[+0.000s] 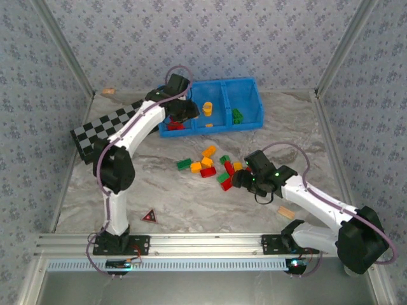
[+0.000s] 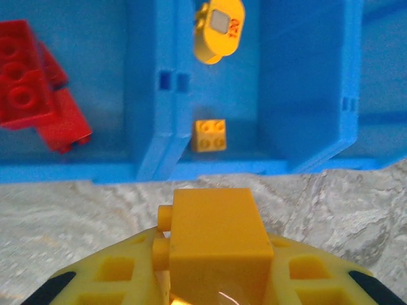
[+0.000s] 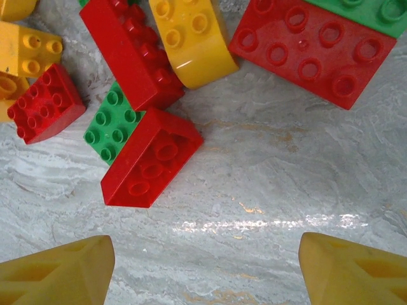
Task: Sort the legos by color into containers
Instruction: Place the lego in the container.
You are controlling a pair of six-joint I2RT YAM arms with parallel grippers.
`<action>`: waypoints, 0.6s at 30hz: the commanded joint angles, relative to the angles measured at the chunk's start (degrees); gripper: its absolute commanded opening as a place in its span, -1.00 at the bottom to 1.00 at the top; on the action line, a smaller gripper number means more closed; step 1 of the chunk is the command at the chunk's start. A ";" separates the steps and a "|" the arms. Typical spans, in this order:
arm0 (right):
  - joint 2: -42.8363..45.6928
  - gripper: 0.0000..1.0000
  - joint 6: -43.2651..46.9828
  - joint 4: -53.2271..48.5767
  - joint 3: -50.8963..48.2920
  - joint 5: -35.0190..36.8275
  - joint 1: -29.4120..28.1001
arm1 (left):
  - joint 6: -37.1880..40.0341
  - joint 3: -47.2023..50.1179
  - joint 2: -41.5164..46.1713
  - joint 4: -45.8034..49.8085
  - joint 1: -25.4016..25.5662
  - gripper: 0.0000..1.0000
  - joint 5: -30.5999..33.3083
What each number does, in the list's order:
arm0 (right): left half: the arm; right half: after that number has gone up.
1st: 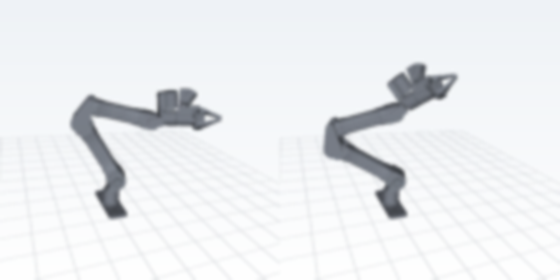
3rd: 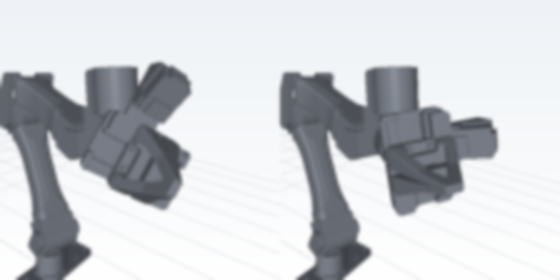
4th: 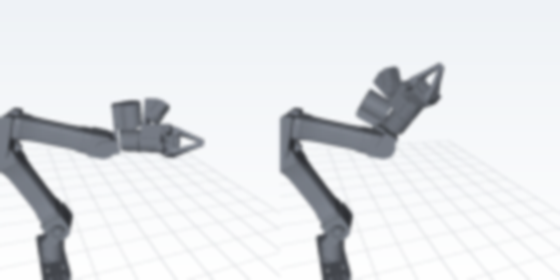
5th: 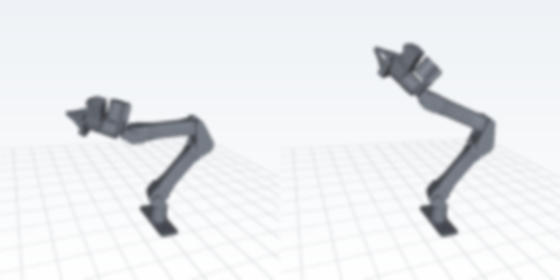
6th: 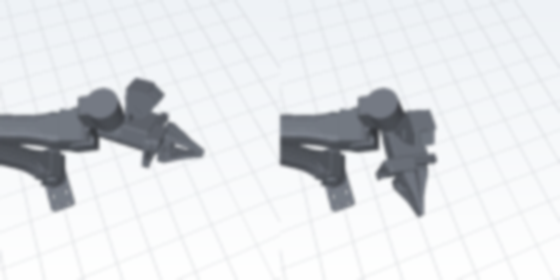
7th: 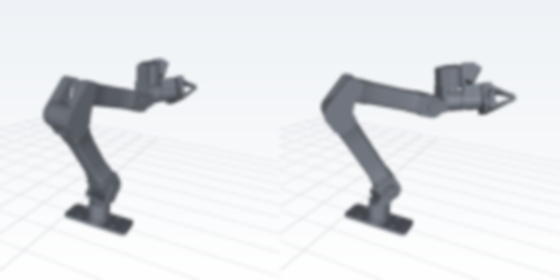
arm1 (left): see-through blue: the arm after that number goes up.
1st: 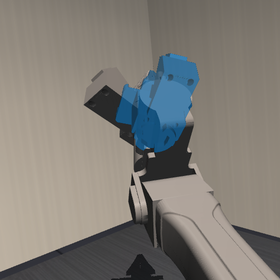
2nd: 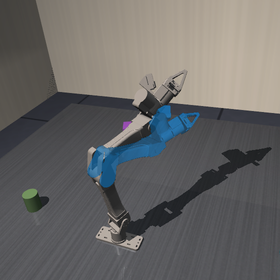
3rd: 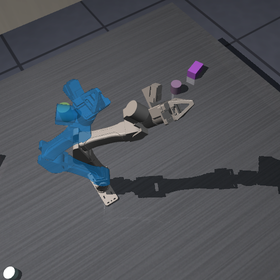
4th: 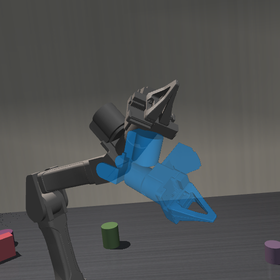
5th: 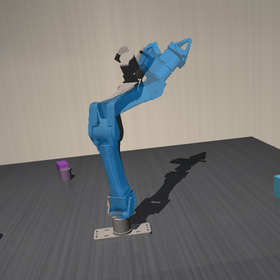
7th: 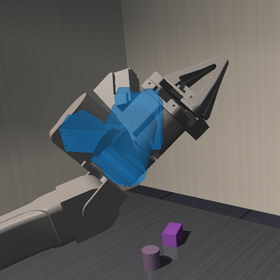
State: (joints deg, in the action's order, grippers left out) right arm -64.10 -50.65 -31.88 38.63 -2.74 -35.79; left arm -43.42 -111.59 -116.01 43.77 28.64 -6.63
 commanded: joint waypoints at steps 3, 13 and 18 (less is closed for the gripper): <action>1.33 0.56 -4.39 1.71 -1.34 2.83 -0.68 | -0.64 -9.13 -6.95 -0.42 1.73 -0.53 -1.54; 2.74 0.57 -2.58 -1.42 -0.22 4.70 3.32 | -0.02 -23.52 -19.56 3.63 4.21 -0.53 -2.18; 2.24 0.56 2.83 -1.78 1.14 3.58 11.46 | -0.23 -25.79 -22.82 3.87 4.53 -0.52 -2.55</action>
State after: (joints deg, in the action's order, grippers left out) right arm -62.24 -51.55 -31.77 37.78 0.23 -27.88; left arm -43.55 -134.45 -137.56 45.54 33.15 -8.40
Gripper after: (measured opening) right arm 0.781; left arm 0.327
